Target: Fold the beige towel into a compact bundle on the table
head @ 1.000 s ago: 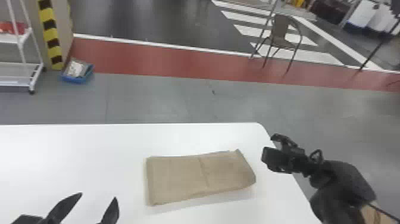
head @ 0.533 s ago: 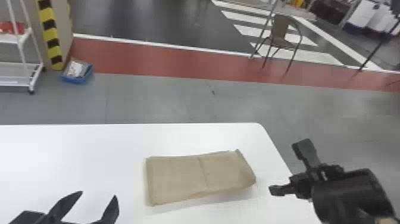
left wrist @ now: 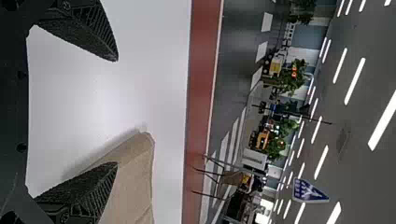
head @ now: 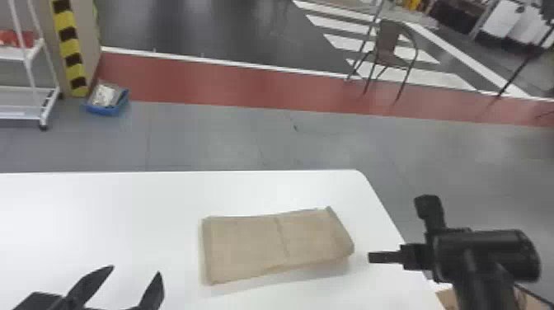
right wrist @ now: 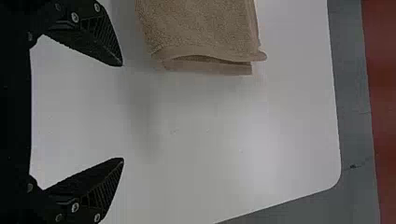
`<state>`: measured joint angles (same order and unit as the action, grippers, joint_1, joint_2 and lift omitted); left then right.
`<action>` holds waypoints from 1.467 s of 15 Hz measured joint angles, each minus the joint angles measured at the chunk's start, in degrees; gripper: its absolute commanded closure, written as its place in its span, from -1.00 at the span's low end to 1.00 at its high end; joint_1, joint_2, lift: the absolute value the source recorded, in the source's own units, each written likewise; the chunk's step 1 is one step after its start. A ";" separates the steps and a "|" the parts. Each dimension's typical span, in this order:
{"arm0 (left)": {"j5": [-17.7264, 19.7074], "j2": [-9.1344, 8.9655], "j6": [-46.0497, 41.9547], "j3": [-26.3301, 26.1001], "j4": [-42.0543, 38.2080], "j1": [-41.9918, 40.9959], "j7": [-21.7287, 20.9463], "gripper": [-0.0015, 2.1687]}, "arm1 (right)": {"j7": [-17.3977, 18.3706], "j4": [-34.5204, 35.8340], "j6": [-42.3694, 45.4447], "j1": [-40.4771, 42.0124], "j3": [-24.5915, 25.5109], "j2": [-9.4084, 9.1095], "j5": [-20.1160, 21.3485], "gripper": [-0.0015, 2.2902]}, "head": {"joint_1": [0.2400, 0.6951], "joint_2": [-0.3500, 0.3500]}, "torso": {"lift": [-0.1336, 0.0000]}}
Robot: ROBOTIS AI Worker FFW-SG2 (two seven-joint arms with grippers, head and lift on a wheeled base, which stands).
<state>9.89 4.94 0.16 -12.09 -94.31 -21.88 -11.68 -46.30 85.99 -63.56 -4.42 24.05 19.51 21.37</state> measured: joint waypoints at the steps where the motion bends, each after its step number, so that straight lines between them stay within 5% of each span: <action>1: 0.00 0.04 0.00 0.00 0.00 -0.03 -0.01 -0.92 | 0.84 -1.65 0.75 -1.04 0.12 -0.04 -0.58 -0.84 | 1.00 -1.00 | 1.00; 8: -0.05 0.16 -0.02 0.14 0.01 -0.38 -0.13 -0.92 | 3.11 -6.33 6.76 -4.29 0.75 -2.25 -5.59 -0.84 | 1.00 -1.00 | 1.00; 22: -0.24 0.36 -0.02 0.34 -0.25 -1.03 -0.53 -0.92 | 8.33 -19.17 23.25 -7.87 -1.95 -3.53 -4.60 -0.84 | 1.00 -1.00 | 1.00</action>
<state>9.66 5.31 0.14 -11.75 -94.56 -22.91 -12.21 -37.97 66.83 -40.30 -12.29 22.10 15.98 16.77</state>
